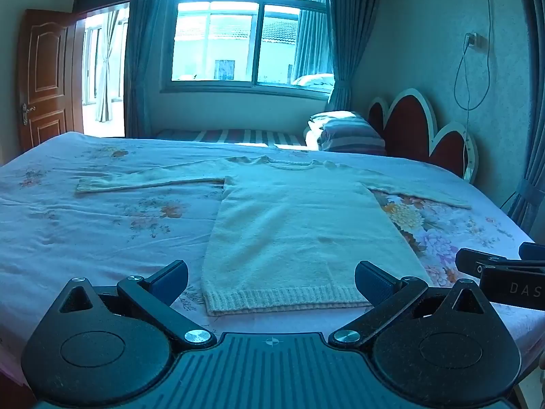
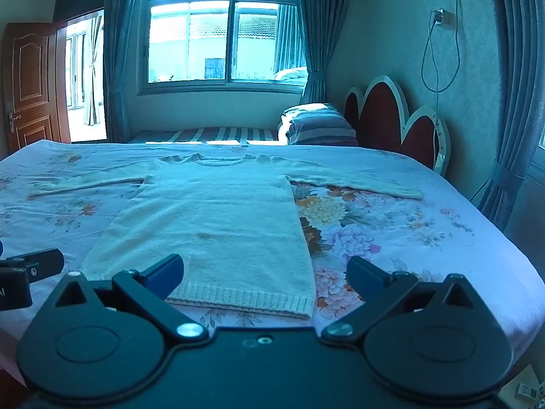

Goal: Fold small clothes

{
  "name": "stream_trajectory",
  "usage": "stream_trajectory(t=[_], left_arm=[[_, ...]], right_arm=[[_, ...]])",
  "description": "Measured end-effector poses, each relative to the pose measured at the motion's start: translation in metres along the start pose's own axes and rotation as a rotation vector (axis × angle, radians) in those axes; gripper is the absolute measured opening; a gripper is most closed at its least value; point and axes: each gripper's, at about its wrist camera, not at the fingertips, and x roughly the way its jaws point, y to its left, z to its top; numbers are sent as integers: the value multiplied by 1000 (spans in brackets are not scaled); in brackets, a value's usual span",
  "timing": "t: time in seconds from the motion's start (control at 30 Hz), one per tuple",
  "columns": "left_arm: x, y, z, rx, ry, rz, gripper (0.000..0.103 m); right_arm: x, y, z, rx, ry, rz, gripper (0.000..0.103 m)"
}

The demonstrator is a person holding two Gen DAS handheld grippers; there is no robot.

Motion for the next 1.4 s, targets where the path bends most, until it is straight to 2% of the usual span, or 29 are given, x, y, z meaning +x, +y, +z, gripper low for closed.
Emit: stream_trajectory(t=[1.4], left_arm=[[3, 6, 3, 8, -2, 4, 103]], right_arm=[[2, 6, 3, -17, -11, 16, 102]])
